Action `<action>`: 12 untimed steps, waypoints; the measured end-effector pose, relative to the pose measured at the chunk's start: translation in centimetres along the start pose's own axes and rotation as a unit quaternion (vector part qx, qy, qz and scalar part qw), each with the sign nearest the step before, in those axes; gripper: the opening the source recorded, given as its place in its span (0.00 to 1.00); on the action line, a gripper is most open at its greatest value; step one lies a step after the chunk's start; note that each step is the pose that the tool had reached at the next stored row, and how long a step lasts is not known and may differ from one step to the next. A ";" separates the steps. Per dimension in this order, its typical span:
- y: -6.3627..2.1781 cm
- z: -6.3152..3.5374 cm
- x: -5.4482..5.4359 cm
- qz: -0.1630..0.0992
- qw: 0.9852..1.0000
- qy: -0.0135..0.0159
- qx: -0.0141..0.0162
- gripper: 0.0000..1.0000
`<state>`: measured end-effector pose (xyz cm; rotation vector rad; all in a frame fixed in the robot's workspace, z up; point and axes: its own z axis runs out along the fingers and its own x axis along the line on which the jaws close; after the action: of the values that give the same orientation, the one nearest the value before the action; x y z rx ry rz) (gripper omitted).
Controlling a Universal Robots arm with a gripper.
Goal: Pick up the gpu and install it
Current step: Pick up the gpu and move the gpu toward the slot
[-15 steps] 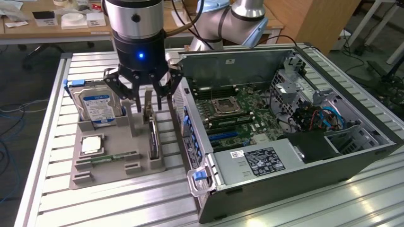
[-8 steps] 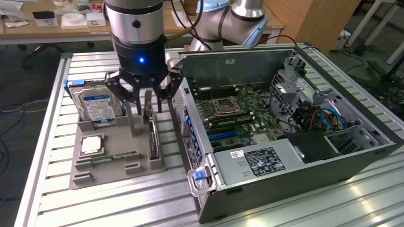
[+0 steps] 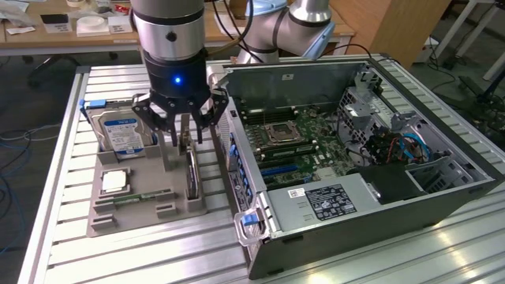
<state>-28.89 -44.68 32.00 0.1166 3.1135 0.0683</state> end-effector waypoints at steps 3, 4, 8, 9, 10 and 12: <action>-0.01 0.25 0.0 0.000 1.000 0.000 0.000 0.47; -0.01 0.32 0.0 0.000 1.000 0.000 0.000 0.47; -0.03 0.62 0.0 0.000 1.000 0.000 0.000 0.47; -0.03 0.65 0.0 0.000 1.000 0.000 0.000 0.47; -0.03 0.67 0.0 0.000 1.000 0.000 0.000 0.47; -0.03 0.71 0.0 0.000 1.000 0.000 0.000 0.47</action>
<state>-28.89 -44.68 31.29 0.1167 3.1140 0.0682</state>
